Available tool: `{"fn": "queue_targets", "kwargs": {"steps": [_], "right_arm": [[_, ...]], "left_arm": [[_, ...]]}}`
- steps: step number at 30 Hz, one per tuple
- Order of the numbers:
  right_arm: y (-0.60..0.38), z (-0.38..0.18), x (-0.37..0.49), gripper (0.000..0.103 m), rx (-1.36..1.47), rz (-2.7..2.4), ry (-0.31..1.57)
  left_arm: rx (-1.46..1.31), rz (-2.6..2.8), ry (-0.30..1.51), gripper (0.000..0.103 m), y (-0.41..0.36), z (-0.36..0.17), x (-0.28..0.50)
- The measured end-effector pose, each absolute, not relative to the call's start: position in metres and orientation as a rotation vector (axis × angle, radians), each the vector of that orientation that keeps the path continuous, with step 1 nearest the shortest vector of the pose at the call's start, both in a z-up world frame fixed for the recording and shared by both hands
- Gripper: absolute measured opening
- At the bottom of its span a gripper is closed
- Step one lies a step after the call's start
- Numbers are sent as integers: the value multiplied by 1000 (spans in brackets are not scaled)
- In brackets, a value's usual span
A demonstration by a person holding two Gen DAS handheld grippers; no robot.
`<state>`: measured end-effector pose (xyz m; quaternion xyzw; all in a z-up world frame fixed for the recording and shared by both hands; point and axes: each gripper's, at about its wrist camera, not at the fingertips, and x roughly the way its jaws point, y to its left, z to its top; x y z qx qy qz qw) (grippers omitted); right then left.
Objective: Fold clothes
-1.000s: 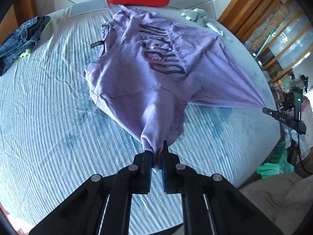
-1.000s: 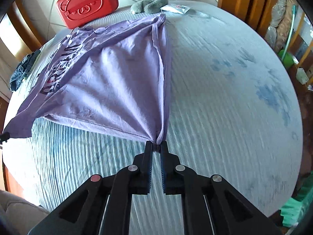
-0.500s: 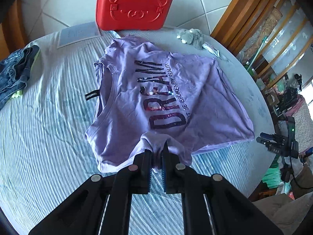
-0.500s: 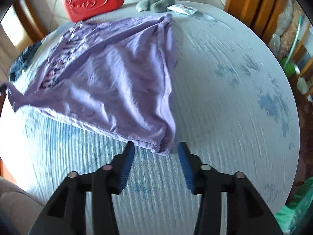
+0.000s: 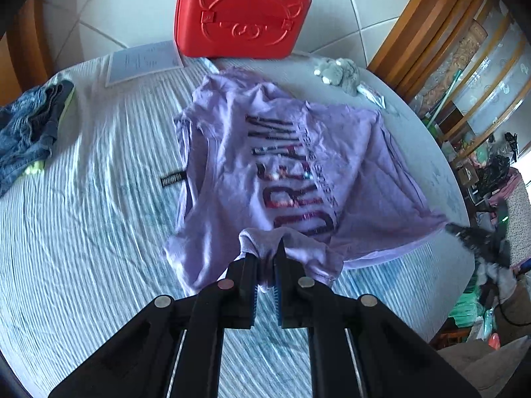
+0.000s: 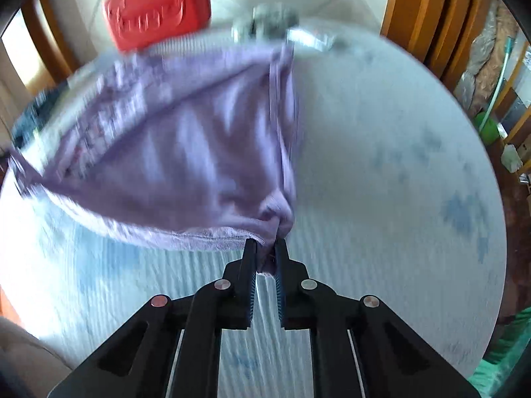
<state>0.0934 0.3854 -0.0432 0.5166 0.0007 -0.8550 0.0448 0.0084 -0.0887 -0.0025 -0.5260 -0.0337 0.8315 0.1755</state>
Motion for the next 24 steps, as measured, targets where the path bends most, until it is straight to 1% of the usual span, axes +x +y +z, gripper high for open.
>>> {"fn": "queue_targets", "kwargs": {"steps": [2, 6, 7, 8, 9, 10, 11, 12, 15, 18, 24], "right_arm": [[388, -25, 76, 10, 1519, -2634, -15], [382, -20, 17, 10, 1490, -2635, -3], [379, -22, 3, 10, 1493, -2636, 15], [378, -26, -13, 10, 1511, -2648, 20], [377, -30, -28, 15, 1529, -2660, 26], [376, -34, -43, 23, 1546, -2671, 33], [376, -37, -57, 43, 1564, -2684, 38], [380, -39, -64, 52, 1580, -2703, 35], [386, -34, -58, 52, 1559, -2721, -12], [395, -32, -32, 52, 1560, -2709, -50], [404, -52, 17, 54, 1586, -2640, -117]], "left_arm": [[-1475, 2381, -67, 6, -87, -3, -12], [-1467, 2441, -15, 7, -80, -18, -67], [-1461, 2462, -2, 11, -78, -22, -78], [-1454, 2482, 10, 34, -76, -27, -91], [-1447, 2502, 23, 54, -75, -31, -103], [-1436, 2510, 23, 85, -75, -33, -109], [-1423, 2514, 20, 85, -76, -33, -113], [-1411, 2519, 17, 85, -78, -33, -118], [-1390, 2532, -23, 85, -93, -24, -110], [-1426, 2546, 19, 85, -106, -24, -87], [-1533, 2488, 70, 85, -108, -59, -38]]}}
